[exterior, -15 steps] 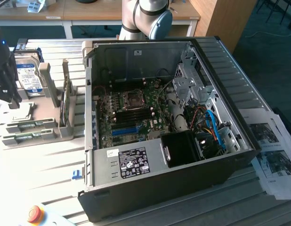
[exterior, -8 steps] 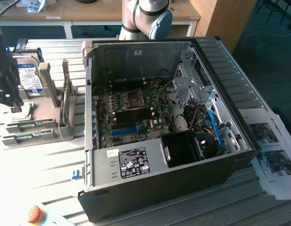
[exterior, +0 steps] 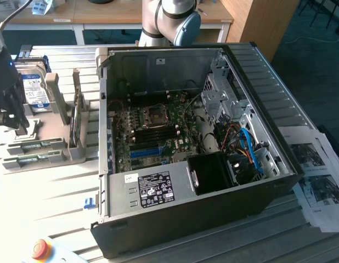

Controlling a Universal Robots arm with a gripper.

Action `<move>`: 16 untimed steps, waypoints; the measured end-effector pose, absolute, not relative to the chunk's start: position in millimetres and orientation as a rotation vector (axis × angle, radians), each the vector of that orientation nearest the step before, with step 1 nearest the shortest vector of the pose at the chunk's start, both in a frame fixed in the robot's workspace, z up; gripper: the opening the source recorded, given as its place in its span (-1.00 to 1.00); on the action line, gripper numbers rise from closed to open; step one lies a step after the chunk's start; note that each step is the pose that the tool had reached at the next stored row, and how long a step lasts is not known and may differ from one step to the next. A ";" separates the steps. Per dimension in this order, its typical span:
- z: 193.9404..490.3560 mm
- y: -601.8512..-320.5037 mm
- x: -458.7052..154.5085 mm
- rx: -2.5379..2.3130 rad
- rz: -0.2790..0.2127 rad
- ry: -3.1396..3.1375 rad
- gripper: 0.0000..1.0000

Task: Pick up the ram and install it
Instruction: 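Pick up the ram and move it above insertion slot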

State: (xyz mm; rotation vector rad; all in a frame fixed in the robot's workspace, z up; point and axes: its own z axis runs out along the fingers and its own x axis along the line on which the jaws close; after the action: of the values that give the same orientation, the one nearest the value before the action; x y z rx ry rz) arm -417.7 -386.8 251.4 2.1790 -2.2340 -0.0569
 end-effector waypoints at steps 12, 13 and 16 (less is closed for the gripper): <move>235.9 -386.8 -418.6 2.179 -0.057 -2.234 -0.51; 234.6 -386.8 -418.7 2.179 -0.057 -2.234 -0.51; 231.9 -386.9 -418.7 2.179 -0.057 -2.234 -0.51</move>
State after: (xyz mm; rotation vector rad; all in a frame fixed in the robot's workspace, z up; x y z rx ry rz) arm -418.7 -386.9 231.9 2.1789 -2.2343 -0.0568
